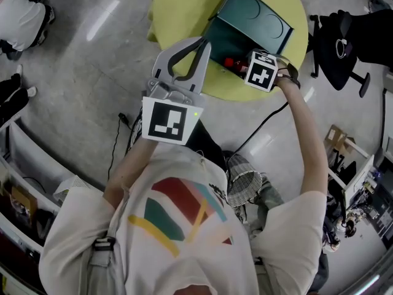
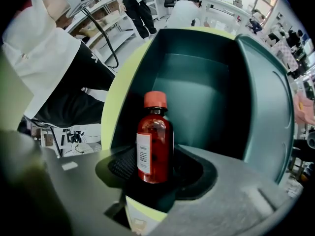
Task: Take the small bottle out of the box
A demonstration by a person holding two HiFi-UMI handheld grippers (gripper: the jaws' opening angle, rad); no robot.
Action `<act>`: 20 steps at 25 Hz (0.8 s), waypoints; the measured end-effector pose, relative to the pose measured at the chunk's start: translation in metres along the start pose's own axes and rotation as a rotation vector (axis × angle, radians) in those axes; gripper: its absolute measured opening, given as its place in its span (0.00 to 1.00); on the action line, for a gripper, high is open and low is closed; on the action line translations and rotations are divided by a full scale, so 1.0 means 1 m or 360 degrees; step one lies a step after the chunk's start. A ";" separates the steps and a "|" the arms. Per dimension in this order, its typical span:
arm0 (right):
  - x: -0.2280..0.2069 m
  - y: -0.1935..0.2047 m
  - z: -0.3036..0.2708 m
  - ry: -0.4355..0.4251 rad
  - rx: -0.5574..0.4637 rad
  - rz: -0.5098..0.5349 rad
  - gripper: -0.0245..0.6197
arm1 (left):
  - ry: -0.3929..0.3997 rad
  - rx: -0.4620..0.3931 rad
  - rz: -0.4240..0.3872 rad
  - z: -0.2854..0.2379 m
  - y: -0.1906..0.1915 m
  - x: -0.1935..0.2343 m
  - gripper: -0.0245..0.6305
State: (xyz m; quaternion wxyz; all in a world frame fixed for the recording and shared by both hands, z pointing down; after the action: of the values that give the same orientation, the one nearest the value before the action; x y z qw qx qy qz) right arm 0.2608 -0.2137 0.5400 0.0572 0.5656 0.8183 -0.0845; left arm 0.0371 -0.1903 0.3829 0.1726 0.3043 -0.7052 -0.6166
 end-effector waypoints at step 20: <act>0.000 0.013 0.004 0.0072 -0.0176 -0.0166 0.37 | -0.0023 0.0001 0.0010 0.009 0.000 0.003 0.07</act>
State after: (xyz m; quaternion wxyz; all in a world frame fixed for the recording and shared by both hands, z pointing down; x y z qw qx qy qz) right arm 0.2725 -0.2098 0.5352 0.0652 0.5199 0.8513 -0.0292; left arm 0.0290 -0.1852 0.3811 0.1693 0.2978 -0.7076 -0.6180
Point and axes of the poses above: the fingertips, and each gripper's own axes: z backward along the fingers, x to its left, y out of its underside, the point moved 10 cm from there along z, backward along the fingers, and after that the axes turned 13 degrees about -z, right-handed, at the moved point
